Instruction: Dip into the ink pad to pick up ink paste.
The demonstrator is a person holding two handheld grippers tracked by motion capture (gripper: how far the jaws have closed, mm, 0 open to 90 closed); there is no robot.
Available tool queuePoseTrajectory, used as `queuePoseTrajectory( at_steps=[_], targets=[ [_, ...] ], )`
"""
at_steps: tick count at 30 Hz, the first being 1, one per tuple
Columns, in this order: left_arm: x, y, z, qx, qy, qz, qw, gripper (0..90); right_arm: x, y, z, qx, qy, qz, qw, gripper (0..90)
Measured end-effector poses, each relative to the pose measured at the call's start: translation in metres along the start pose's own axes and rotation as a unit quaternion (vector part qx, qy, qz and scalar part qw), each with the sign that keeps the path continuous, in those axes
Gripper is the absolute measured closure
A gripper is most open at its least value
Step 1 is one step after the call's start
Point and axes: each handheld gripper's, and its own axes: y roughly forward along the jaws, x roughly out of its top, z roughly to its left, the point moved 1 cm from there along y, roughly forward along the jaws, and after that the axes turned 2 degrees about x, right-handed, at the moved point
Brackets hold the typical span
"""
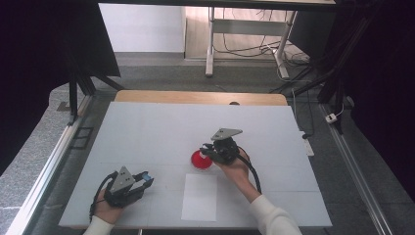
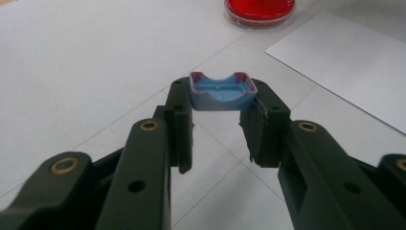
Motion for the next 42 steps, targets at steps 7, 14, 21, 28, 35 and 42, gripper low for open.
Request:
queuePoseTrajectory(
  at_steps=[7,14,21,28,35,42],
  targets=[
    [0.000,0.000,0.000,-0.001,0.001,0.000,1.0000,65.8,-0.001,0.005,0.000,-0.004,0.000,0.010,0.9999,74.9],
    [0.000,0.000,0.000,-0.003,0.002,0.001,1.0000,65.8,-0.003,0.008,-0.001,-0.006,0.000,0.018,0.9998,74.8],
    [0.000,0.000,0.000,-0.003,0.002,0.002,1.0000,65.8,-0.004,0.012,0.000,-0.007,-0.002,0.022,0.9997,74.9],
    [0.000,0.000,-0.001,-0.003,0.002,0.002,1.0000,65.8,-0.004,0.012,0.000,-0.008,-0.002,0.023,0.9997,74.8],
    [0.000,0.001,-0.001,-0.004,0.003,0.002,1.0000,65.8,-0.005,0.013,0.001,-0.008,-0.002,0.022,0.9997,74.9],
    [0.000,0.000,-0.001,-0.005,0.002,0.003,1.0000,65.7,-0.005,0.013,0.001,-0.009,-0.005,0.022,0.9997,74.9]
  ],
)
